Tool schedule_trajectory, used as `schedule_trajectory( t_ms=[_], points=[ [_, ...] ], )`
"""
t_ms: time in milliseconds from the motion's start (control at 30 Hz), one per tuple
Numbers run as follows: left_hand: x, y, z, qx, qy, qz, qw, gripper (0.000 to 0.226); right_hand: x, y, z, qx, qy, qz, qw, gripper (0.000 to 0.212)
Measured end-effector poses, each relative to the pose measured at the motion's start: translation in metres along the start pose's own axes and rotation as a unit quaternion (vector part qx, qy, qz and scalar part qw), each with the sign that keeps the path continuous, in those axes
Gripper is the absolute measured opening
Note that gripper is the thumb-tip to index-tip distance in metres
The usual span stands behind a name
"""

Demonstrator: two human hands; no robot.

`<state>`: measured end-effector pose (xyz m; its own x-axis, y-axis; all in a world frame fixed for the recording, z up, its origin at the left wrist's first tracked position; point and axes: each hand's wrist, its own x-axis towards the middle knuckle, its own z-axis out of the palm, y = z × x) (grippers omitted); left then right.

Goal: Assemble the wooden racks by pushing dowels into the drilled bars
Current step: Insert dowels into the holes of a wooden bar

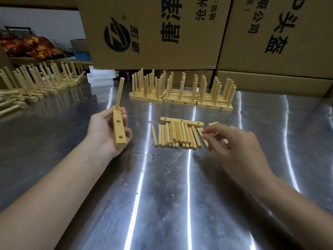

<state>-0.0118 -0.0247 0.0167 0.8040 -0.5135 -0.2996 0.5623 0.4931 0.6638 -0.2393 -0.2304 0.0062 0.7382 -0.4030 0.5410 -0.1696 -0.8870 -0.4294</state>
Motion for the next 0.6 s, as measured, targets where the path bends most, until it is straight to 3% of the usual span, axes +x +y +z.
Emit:
schedule_trajectory(
  t_ms=[100,200,333,467,533,600],
  points=[
    [-0.001,-0.003,0.001,0.009,-0.005,0.010,1.000,0.033,0.016,-0.039,0.024,-0.054,-0.077,-0.060,0.994,0.018],
    [-0.005,-0.008,0.004,0.033,-0.011,0.014,0.999,0.028,0.042,-0.062,0.055,-0.101,-0.093,-0.093,0.986,0.023],
    [-0.011,-0.013,0.010,0.054,-0.016,0.015,0.998,0.023,0.080,-0.072,0.093,-0.200,-0.126,-0.083,0.968,0.041],
    [-0.015,-0.014,0.015,0.058,-0.028,0.024,0.998,0.026,0.098,-0.079,0.107,-0.232,-0.164,-0.077,0.956,0.039],
    [-0.017,-0.015,0.015,0.061,-0.037,0.030,0.997,0.026,0.101,-0.083,0.103,-0.187,-0.152,-0.034,0.970,0.035],
    [-0.018,-0.015,0.016,0.061,-0.046,0.029,0.997,0.025,0.098,-0.083,0.089,-0.014,-0.136,0.050,0.989,0.033]
  ],
)
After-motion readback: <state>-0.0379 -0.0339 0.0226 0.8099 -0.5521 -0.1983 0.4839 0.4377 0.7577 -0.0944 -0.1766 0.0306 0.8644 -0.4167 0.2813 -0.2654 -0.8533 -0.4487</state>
